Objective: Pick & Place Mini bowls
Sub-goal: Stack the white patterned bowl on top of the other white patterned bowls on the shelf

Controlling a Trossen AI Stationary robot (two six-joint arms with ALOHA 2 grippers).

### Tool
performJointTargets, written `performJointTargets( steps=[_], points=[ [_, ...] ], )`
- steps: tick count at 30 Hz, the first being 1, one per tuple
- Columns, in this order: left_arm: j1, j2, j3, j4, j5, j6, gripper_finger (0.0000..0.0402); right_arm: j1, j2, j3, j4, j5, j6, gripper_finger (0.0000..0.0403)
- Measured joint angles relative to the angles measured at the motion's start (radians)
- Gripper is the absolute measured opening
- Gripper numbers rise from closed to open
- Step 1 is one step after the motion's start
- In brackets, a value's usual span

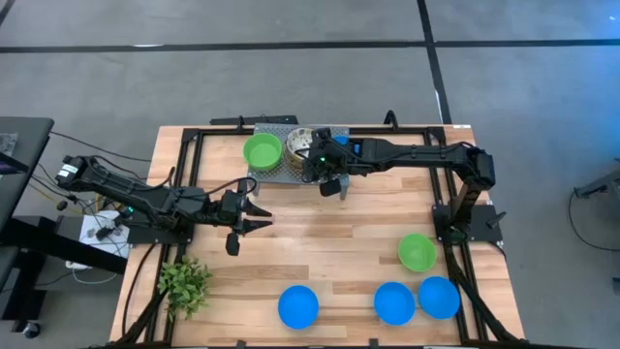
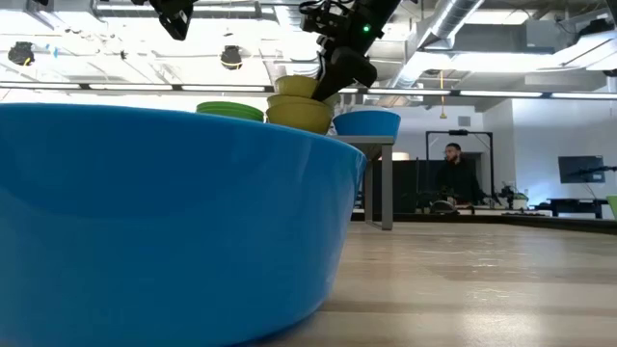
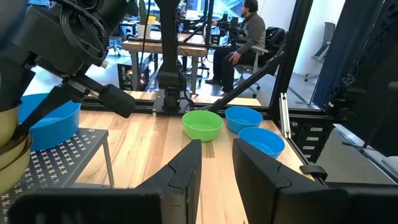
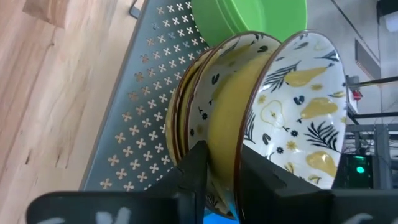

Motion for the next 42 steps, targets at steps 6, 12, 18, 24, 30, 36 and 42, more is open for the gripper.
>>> performJointTargets(
  steps=[6, 12, 18, 24, 30, 36, 42],
  points=[
    [0.000, 0.000, 0.000, 0.000, 0.000, 0.000, 0.0090, 0.000, 0.000, 0.000, 0.000, 0.012, 0.000, 0.0075],
    [0.000, 0.000, 0.000, 0.000, 0.000, 0.000, 0.0090, 0.000, 0.000, 0.000, 0.000, 0.013, 0.000, 0.0092],
    [0.000, 0.000, 0.000, 0.000, 0.000, 0.000, 0.0090, 0.002, 0.000, 0.000, 0.004, 0.020, -0.001, 0.0112],
    [0.000, 0.000, 0.000, 0.000, 0.000, 0.000, 0.0090, 0.003, 0.000, 0.000, 0.005, 0.095, -0.013, 0.0123],
    [0.000, 0.000, 0.000, 0.000, 0.000, 0.000, 0.0090, 0.017, -0.002, 0.000, 0.005, 0.114, -0.047, 0.0124],
    [0.000, 0.000, 0.000, 0.000, 0.000, -0.001, 0.0090, 0.037, -0.003, 0.000, 0.005, 0.123, -0.054, 0.0123],
    [0.000, 0.000, 0.000, 0.000, 0.000, -0.003, 0.0090, 0.056, -0.003, 0.000, 0.005, 0.200, -0.072, 0.0123]
  ],
)
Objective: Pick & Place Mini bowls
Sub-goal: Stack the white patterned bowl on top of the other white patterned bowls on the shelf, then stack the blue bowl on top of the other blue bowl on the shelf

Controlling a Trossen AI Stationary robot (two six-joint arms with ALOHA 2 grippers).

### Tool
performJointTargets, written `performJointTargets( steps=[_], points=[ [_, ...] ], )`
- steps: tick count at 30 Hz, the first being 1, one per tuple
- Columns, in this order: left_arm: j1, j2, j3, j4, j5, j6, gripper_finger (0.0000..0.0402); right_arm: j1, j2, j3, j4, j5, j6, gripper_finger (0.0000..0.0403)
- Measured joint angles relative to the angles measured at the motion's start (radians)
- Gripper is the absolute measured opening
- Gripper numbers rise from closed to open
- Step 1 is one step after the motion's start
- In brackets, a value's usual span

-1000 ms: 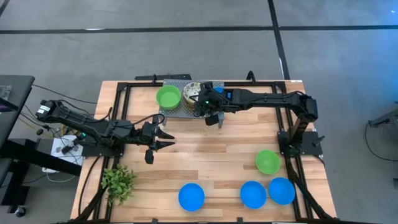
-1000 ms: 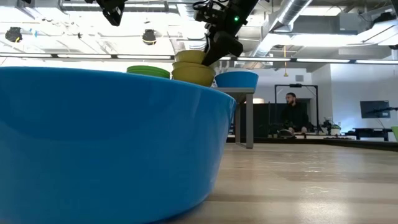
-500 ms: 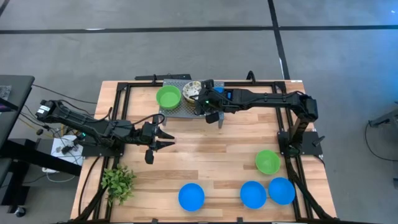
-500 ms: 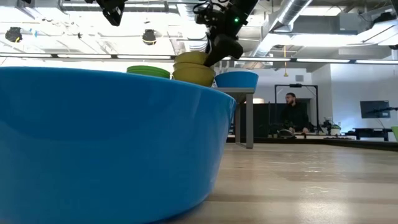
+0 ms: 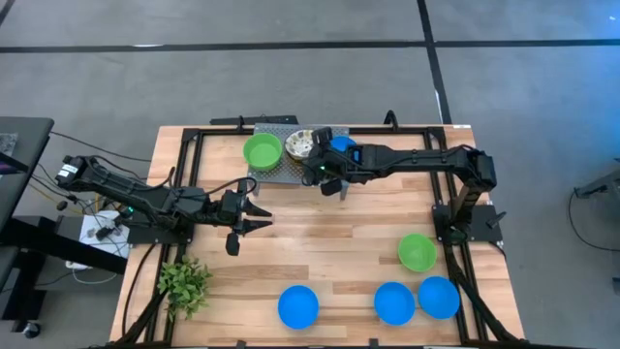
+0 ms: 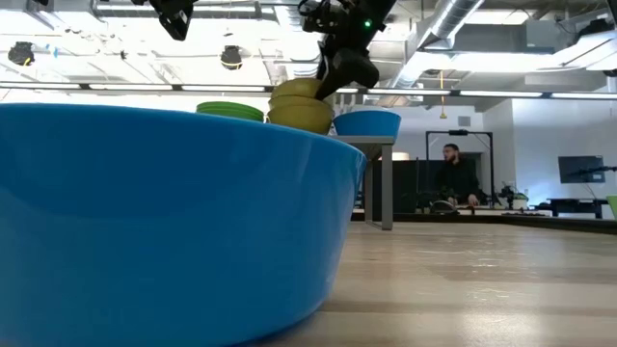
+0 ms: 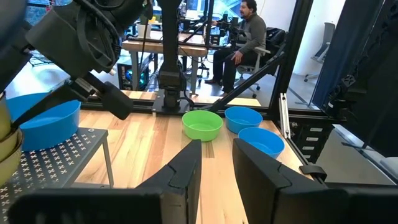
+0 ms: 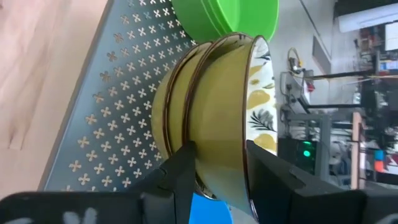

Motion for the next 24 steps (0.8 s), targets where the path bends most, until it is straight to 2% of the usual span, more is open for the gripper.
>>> performJointTargets(
  steps=[18, 24],
  points=[
    [0.000, 0.000, 0.000, 0.000, 0.000, 0.000, 0.0090, 0.033, 0.000, 0.000, -0.008, 0.022, 0.001, 0.0123],
    [0.000, 0.000, 0.000, 0.000, 0.000, 0.000, 0.0090, 0.076, 0.000, 0.010, -0.021, 0.090, 0.001, 0.0123]
  ],
)
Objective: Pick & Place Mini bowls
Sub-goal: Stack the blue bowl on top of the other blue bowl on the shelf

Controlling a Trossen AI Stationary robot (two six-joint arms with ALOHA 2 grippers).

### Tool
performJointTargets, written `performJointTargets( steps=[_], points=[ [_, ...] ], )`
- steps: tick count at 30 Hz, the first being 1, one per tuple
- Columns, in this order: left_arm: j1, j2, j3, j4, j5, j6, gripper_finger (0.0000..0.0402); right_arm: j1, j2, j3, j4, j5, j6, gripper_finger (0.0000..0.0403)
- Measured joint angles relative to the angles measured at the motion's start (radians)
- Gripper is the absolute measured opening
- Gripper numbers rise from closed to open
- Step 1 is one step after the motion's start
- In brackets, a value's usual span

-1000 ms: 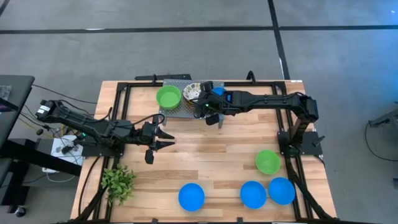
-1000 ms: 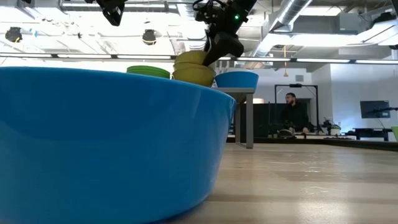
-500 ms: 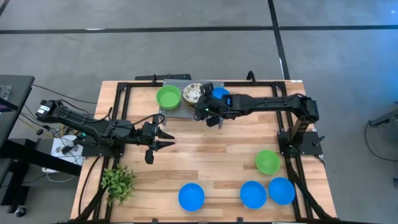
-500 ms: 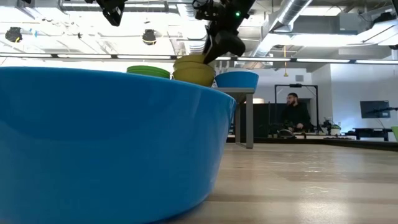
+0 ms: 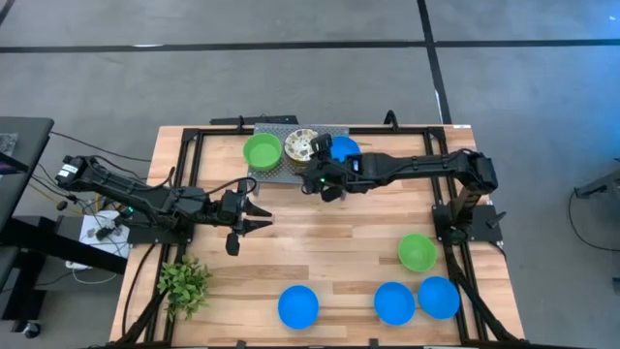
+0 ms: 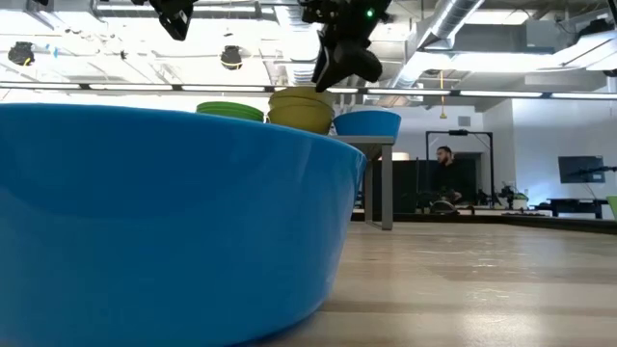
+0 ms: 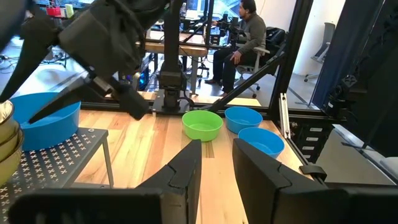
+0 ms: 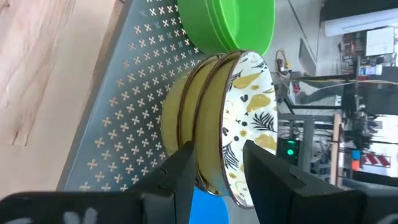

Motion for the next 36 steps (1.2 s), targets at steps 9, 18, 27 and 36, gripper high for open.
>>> performJointTargets(
  steps=[9, 18, 27, 36],
  points=[
    [0.000, 0.000, 0.000, 0.000, 0.000, -0.021, 0.0090, 0.096, -0.001, 0.160, -0.172, -0.076, 0.149, 0.0122],
    [0.000, 0.000, 0.000, -0.001, 0.000, -0.023, 0.0090, 0.152, -0.001, 0.246, -0.480, -0.229, 0.471, 0.0118],
    [0.000, 0.000, -0.024, 0.000, -0.006, -0.023, 0.0090, 0.237, -0.001, 0.230, -0.545, -0.405, 0.714, 0.0118],
    [-0.001, 0.000, -0.024, 0.010, -0.008, -0.051, 0.0090, 0.320, 0.001, 0.176, -0.292, -0.476, 0.915, 0.0118]
  ],
)
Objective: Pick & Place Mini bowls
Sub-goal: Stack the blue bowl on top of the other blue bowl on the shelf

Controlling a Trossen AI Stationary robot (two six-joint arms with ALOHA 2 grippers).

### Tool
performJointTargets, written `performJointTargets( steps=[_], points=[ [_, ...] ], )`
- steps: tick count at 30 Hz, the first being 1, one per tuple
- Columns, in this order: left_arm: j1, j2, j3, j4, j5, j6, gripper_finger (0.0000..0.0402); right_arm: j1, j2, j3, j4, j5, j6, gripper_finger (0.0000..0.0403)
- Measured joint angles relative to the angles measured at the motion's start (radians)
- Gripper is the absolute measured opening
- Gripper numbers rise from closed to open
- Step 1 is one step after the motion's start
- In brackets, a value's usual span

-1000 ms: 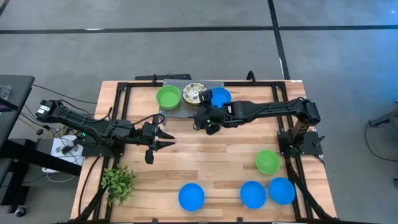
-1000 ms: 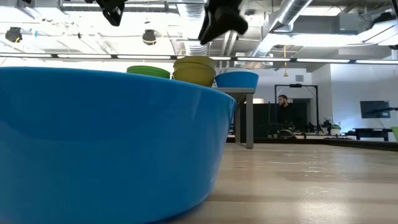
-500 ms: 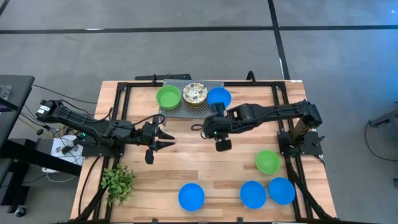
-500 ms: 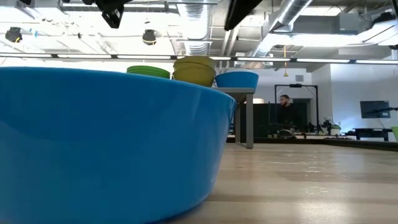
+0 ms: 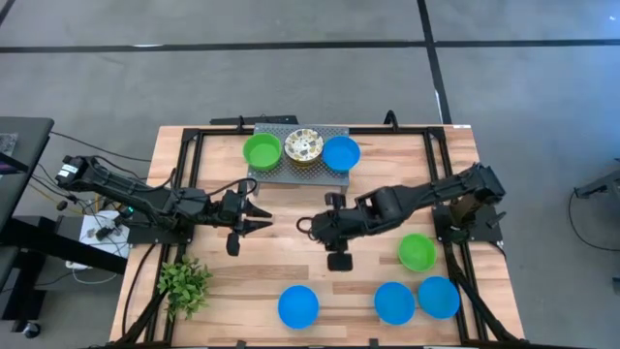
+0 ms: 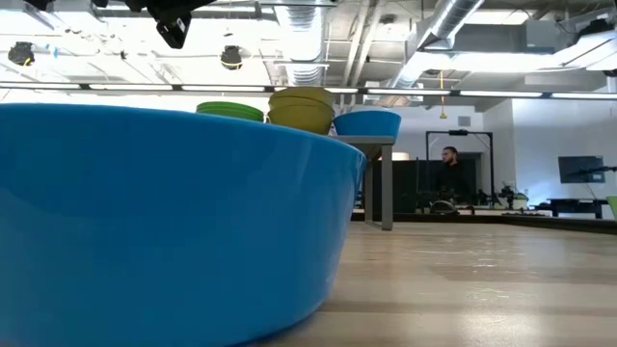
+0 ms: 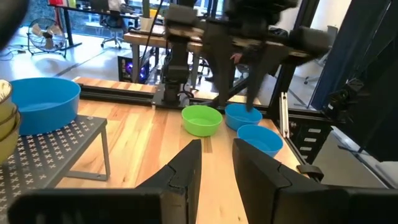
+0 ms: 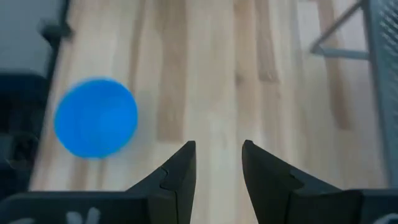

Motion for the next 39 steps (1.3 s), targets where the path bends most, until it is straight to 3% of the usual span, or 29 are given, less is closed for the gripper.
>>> performJointTargets(
  steps=[16, 22, 34, 39],
  points=[
    [-0.067, 0.000, -0.020, -0.001, 0.002, -0.002, 0.0090, 0.078, 0.002, -0.370, 0.562, -0.019, 0.340, 0.0118],
    [-0.065, 0.000, -0.025, -0.001, 0.000, -0.002, 0.0090, 0.123, 0.003, -0.455, 0.685, -0.021, 0.385, 0.0118],
    [-0.065, 0.000, -0.025, 0.033, 0.001, 0.006, 0.0090, 0.144, 0.209, -0.397, 0.727, -0.106, 0.440, 0.0118],
    [-0.065, -0.001, -0.025, 0.037, 0.001, 0.007, 0.0090, 0.129, 0.230, -0.375, 0.680, -0.106, 0.440, 0.0118]
  ],
)
